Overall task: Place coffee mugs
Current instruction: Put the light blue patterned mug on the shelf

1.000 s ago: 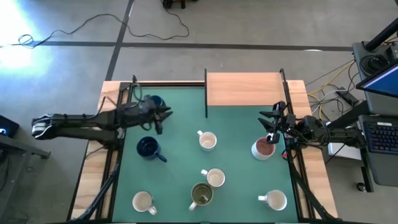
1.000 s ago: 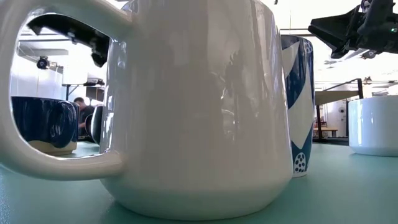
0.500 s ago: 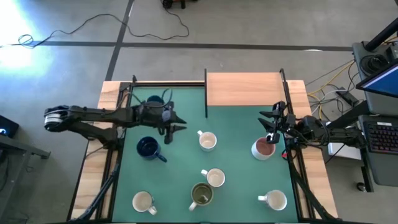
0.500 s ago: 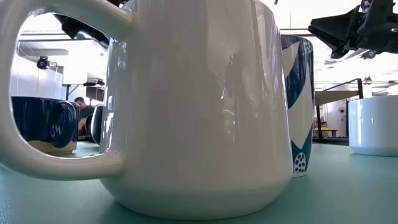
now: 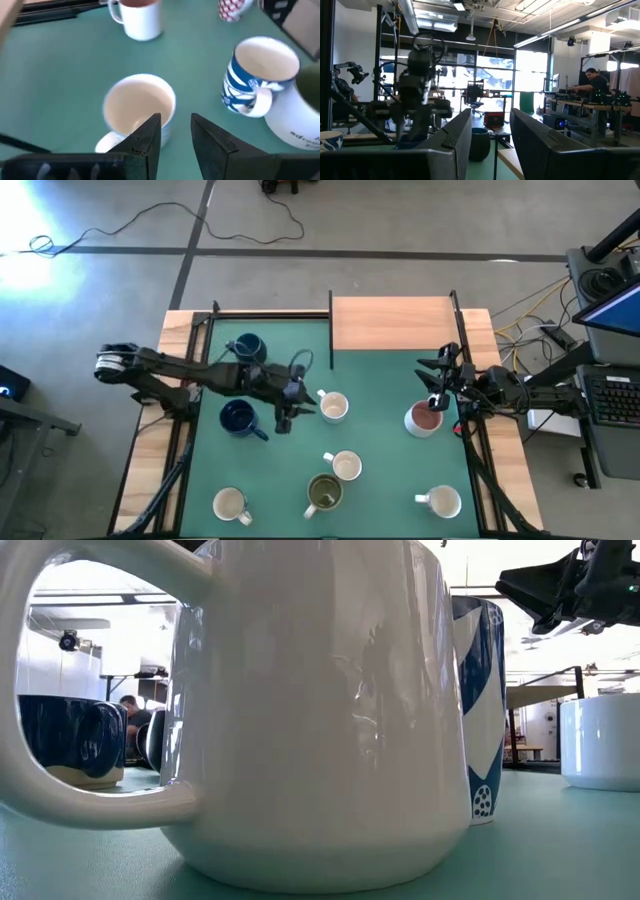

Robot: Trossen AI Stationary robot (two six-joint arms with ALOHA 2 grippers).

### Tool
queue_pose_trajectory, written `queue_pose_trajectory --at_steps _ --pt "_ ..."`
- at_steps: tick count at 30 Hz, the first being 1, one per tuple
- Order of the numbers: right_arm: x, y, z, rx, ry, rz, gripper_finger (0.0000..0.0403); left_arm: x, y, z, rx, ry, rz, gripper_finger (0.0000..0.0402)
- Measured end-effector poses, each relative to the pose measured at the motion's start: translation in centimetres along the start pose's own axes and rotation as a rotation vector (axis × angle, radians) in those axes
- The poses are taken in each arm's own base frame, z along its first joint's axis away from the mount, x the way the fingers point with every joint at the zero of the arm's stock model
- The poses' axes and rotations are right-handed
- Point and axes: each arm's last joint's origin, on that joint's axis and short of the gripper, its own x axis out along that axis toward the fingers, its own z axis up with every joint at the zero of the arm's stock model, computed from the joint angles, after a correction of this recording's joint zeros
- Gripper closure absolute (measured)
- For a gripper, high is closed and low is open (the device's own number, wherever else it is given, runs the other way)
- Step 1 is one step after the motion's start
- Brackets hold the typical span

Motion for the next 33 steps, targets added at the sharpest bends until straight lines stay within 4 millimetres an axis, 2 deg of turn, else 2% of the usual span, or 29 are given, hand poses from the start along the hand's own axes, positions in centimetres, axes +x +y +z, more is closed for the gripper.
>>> queue_pose_trajectory --at_steps 4,14,20,27,33 --pt "0.0 0.0 0.0 0.000 0.000 0.001 0.0280 1.6 -0.8 0.1 0.034 0.040 0.029 0.0312" --pt "0.0 0.0 0.0 0.000 0.000 0.000 0.0280 6.0 -0.6 0.3 0.056 0.161 0.019 0.0312" --pt "0.0 0.0 0.0 0.000 0.000 0.000 0.0280 5.9 -0.6 1.3 0.053 0.177 0.016 0.0301" --pt "0.0 0.0 0.0 -0.001 0.003 0.000 0.0280 6.5 -0.6 0.7 0.050 0.216 0.010 0.0270" --pt "0.0 0.0 0.0 -0.001 0.004 0.001 0.0280 6.6 -0.6 0.5 0.102 0.228 0.004 0.0268"
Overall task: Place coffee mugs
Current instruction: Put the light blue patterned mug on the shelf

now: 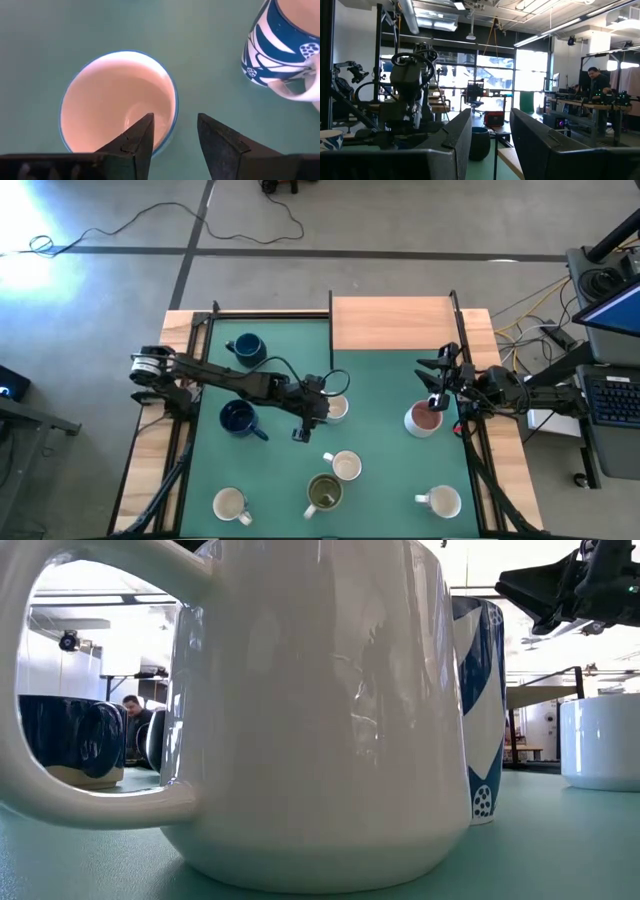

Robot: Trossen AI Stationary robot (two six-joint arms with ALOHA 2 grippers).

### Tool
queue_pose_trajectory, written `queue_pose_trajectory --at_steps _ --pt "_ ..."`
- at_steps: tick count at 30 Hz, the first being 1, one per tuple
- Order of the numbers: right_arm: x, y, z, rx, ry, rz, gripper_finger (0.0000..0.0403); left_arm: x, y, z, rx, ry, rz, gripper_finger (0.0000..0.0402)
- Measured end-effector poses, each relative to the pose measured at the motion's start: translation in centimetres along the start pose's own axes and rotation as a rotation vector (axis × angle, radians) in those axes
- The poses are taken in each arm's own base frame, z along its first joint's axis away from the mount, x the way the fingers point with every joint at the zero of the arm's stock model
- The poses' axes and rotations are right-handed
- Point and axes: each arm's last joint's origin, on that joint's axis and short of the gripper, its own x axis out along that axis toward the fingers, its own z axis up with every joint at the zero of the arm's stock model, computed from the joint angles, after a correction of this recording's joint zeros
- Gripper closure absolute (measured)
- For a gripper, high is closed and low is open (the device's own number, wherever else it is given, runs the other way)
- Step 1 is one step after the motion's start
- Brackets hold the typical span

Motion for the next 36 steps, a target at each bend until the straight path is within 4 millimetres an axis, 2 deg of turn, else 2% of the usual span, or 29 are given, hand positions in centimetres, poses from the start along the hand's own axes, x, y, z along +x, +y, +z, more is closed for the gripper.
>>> queue_pose_trajectory --at_steps 13,20,24,27,32,36 --pt "0.0 0.0 0.0 0.000 0.000 0.000 0.0280 0.0 0.1 -0.1 0.048 0.009 0.004 0.0287" --pt "0.0 0.0 0.0 0.000 0.002 0.000 0.0280 2.0 0.4 -0.4 0.077 0.059 -0.001 0.0287" --pt "0.0 0.0 -0.1 -0.002 0.010 0.001 0.0280 2.7 1.1 0.2 0.097 0.056 0.009 0.0290" --pt "0.0 0.0 -0.1 -0.002 0.013 0.001 0.0280 3.1 1.5 0.7 0.116 0.067 0.008 0.0308" --pt "0.0 0.0 -0.1 -0.002 0.013 0.002 0.0280 3.6 2.0 1.9 0.159 0.113 -0.006 0.0362" --pt "0.0 0.0 -0.2 -0.003 0.017 0.002 0.0280 4.1 2.4 3.2 0.176 0.119 -0.024 0.0370"
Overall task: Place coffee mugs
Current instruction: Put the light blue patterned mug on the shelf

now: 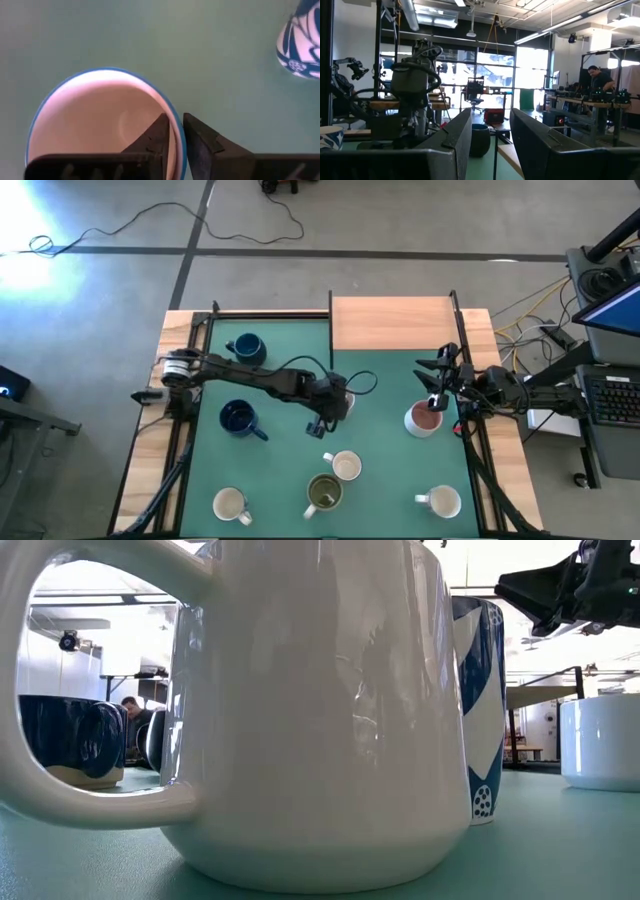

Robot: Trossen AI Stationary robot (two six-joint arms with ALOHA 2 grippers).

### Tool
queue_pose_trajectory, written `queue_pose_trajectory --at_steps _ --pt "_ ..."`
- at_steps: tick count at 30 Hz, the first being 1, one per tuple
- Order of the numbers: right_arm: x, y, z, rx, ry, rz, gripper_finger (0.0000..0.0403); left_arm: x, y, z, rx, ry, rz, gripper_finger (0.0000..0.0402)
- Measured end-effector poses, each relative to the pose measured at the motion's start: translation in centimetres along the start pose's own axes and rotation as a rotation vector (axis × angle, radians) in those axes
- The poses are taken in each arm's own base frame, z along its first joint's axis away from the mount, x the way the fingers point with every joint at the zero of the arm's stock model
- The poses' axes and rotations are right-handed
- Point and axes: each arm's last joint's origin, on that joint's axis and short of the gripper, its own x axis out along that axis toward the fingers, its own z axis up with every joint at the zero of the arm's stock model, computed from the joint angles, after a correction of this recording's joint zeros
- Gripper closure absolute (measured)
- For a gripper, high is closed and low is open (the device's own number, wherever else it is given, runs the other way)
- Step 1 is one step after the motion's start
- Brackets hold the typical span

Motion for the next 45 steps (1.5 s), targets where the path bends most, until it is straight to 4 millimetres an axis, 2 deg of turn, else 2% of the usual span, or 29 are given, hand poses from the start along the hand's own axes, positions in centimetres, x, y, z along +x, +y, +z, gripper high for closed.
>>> queue_pose_trajectory --at_steps 5,12,15,22,27,33,45 --pt "0.0 0.0 0.0 0.000 0.001 0.000 0.0280 0.0 0.9 0.7 0.049 0.008 -0.006 0.0370" --pt "0.0 0.0 0.0 0.000 0.002 0.001 0.0280 0.1 3.3 0.3 0.051 0.009 0.026 0.0369" --pt "0.0 0.0 0.0 0.000 0.002 0.000 0.0280 -0.4 3.9 0.8 0.073 -0.015 0.040 0.0369" --pt "0.0 0.0 0.0 0.000 0.002 0.001 0.0280 -2.9 4.8 2.9 0.115 -0.023 0.044 0.0369" --pt "0.0 0.0 0.0 0.000 0.002 0.001 0.0280 -4.4 5.3 3.7 0.142 -0.007 0.036 0.0368" --pt "0.0 0.0 0.0 0.000 0.002 0.000 0.0280 -7.1 6.3 4.8 0.192 0.010 0.034 0.0368" --pt "0.0 0.0 0.0 0.000 0.002 0.000 0.0280 -11.5 10.3 4.5 0.200 0.031 0.090 0.0368"
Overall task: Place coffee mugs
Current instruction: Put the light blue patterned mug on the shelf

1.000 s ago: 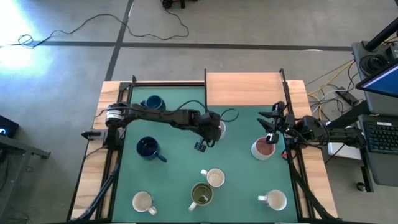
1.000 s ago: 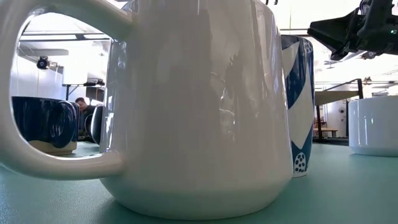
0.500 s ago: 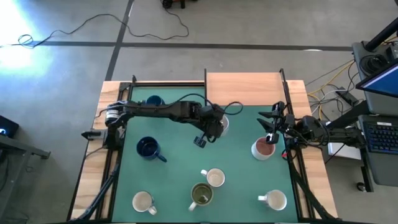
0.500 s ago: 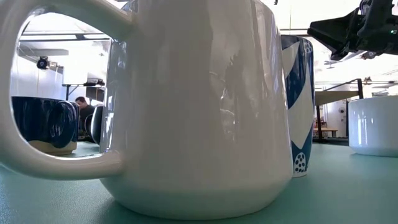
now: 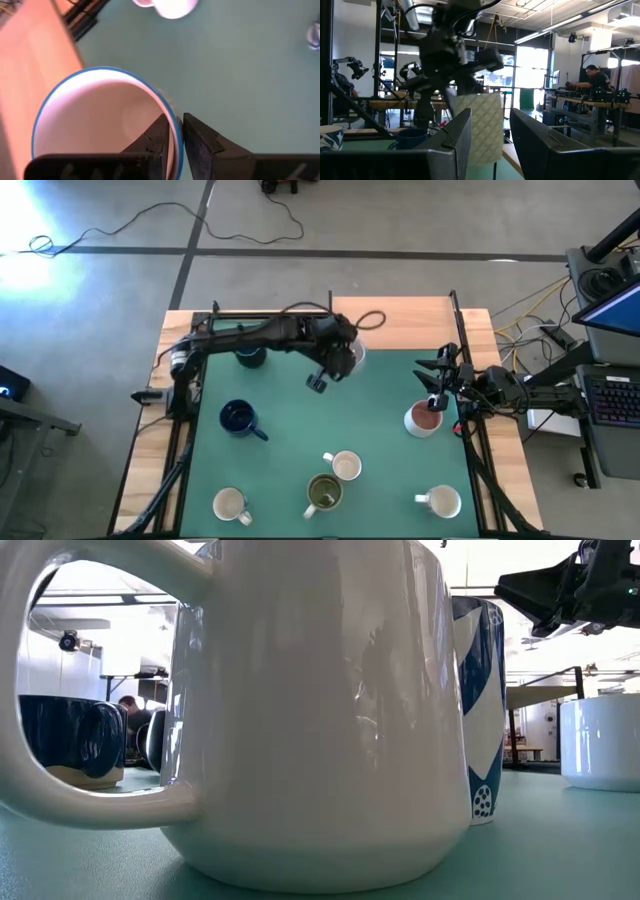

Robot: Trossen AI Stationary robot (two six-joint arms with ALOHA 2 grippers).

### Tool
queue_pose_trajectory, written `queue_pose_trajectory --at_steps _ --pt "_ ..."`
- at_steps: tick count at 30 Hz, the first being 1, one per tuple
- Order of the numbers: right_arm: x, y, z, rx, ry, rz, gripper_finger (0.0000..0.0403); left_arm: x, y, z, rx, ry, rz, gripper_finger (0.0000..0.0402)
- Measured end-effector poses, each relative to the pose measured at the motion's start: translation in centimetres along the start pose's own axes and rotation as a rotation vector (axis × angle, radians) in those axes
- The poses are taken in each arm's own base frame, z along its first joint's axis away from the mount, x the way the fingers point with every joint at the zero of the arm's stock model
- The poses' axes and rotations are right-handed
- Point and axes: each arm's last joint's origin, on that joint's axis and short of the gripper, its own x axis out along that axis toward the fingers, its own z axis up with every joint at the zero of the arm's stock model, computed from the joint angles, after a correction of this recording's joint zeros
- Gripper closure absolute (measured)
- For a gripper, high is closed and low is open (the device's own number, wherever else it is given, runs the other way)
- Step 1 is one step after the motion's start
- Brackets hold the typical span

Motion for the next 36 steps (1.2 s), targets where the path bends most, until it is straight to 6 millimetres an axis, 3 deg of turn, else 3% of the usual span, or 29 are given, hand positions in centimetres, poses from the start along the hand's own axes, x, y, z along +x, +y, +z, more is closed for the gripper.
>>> queue_pose_trajectory --at_steps 6,15,24,36 --pt "0.0 0.0 0.0 0.000 0.000 0.000 0.0280 -0.7 2.3 -1.7 0.007 0.011 0.052 0.0367" --pt "0.0 0.0 0.0 0.000 0.000 0.000 0.0280 -0.5 4.1 -4.0 0.053 0.048 0.073 0.0367" --pt "0.0 0.0 0.0 0.000 0.000 0.000 0.0280 -0.7 5.2 -5.4 0.070 0.068 0.092 0.0358" --pt "0.0 0.0 0.0 0.000 0.000 0.000 0.0280 -0.8 5.6 -5.9 0.054 0.053 0.090 0.0345"
